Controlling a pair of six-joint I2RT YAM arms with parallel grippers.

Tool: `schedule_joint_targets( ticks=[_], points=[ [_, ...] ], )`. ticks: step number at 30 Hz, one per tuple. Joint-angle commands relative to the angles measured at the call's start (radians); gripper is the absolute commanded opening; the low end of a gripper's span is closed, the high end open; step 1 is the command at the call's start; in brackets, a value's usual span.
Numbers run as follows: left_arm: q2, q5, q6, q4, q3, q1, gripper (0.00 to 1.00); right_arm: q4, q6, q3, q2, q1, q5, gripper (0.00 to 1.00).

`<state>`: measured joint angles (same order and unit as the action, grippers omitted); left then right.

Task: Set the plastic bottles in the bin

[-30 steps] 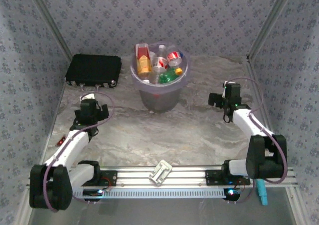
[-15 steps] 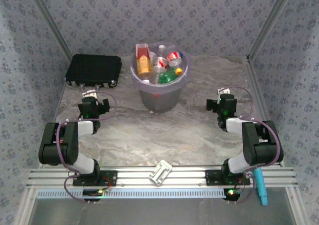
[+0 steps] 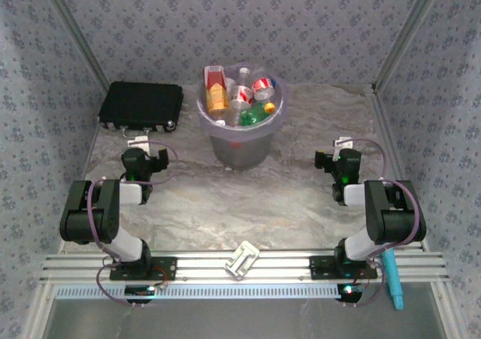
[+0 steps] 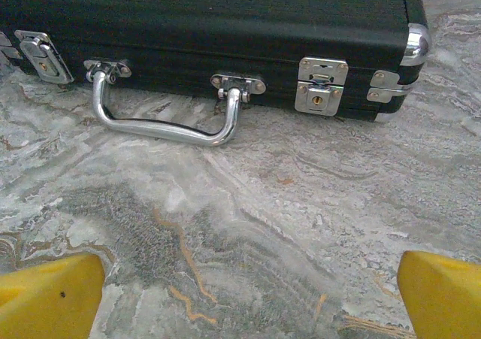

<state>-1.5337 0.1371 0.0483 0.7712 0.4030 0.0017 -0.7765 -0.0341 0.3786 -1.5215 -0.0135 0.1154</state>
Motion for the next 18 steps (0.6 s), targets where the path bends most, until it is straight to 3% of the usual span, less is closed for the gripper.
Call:
schedule_joint_targets(
  ticks=[1, 18],
  points=[
    [-0.003, -0.022, -0.014, 0.051, 0.007, -0.001, 1.0, -0.031, 0.015, 0.011, 0.003, -0.003, -0.009, 1.0],
    [-0.003, -0.023, -0.014, 0.05, 0.008, 0.0, 1.0, -0.024, 0.014, 0.016, 0.0, -0.003, -0.011, 1.0]
  ],
)
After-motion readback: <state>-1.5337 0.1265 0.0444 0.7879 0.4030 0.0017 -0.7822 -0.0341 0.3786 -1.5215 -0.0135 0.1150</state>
